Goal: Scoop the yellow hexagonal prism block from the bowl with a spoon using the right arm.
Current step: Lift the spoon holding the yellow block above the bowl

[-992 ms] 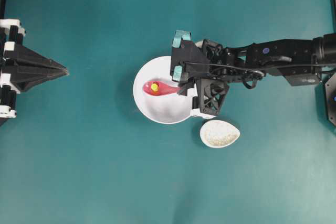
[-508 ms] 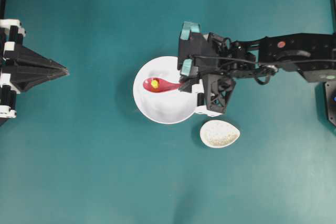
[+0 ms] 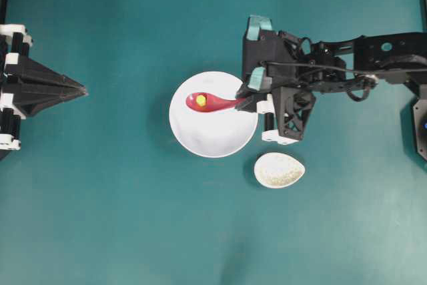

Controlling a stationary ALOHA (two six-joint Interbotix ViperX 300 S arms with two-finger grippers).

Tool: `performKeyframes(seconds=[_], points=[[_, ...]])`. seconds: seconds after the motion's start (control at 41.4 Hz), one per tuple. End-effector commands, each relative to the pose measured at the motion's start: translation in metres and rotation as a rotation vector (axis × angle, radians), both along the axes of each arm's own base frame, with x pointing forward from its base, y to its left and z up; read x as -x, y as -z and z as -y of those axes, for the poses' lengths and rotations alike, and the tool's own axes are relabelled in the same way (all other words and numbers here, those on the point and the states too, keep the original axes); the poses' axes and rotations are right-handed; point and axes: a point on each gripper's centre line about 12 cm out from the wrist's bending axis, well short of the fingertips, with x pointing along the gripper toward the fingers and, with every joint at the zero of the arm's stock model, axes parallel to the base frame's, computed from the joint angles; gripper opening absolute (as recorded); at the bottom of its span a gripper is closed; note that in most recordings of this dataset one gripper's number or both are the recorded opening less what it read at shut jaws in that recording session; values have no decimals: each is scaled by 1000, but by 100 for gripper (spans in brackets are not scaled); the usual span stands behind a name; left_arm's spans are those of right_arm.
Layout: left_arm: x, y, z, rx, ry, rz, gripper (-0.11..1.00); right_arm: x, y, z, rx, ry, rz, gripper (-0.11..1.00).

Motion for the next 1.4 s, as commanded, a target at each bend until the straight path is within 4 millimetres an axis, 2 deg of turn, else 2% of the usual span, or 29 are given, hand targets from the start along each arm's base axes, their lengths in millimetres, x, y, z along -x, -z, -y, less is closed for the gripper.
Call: performKeyframes(seconds=[0.0,0.193,1.378], points=[[-3,-10,0,0,2,25,0,4,-20,0,16,-6,48,24],[-3,-10,0,0,2,26,0,7,-29,1,29,-9,67,24],[-3,-11,1,19,4,28,0,5,-41,4,102,-36,77,24]])
